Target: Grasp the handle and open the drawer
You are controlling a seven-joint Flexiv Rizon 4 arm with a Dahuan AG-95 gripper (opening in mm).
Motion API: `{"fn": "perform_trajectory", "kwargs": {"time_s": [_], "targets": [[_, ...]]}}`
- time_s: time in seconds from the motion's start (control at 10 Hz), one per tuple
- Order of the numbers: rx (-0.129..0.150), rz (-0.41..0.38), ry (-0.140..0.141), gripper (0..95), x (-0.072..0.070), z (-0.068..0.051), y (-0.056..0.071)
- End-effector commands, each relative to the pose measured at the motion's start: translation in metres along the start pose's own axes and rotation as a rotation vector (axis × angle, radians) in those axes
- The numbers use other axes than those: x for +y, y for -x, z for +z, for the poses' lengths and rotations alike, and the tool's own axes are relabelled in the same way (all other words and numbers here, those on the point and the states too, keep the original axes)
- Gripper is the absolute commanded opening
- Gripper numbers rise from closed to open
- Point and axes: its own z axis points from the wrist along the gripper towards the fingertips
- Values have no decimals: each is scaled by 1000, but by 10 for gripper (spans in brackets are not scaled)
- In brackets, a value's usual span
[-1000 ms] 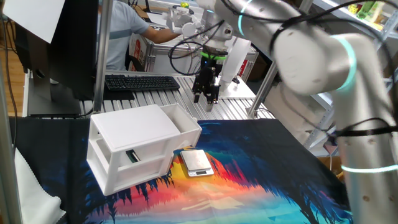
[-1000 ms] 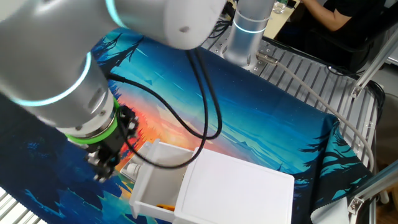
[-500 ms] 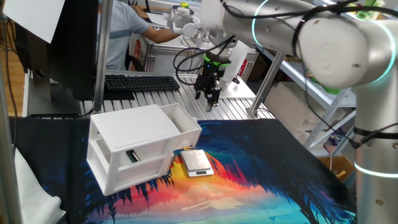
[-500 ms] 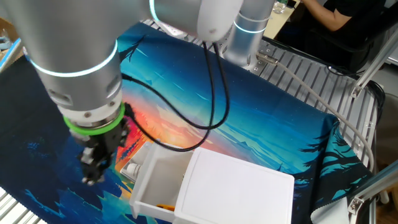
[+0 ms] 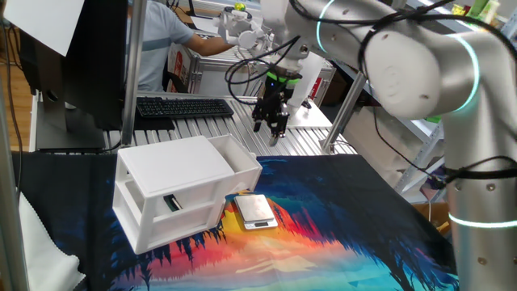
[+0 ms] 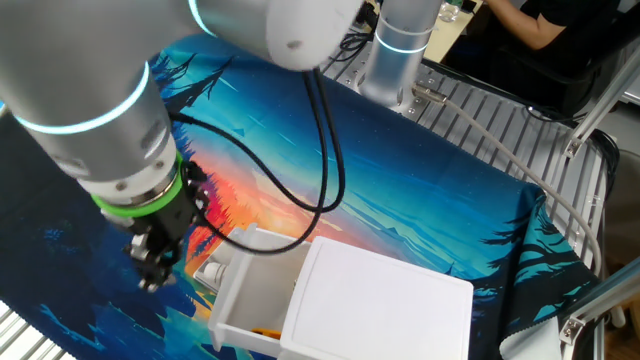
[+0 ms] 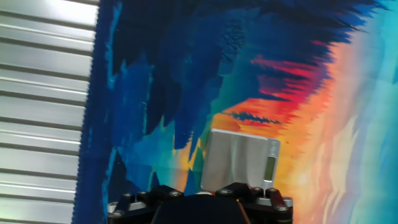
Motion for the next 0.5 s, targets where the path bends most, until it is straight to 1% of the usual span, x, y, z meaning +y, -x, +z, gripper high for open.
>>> {"fn": "perform_trajectory", "kwargs": {"time_s": [0.1, 0.5], "targets": [[-7, -1, 11, 760, -4, 3, 0], [-8, -6, 16, 760, -4, 3, 0]]}}
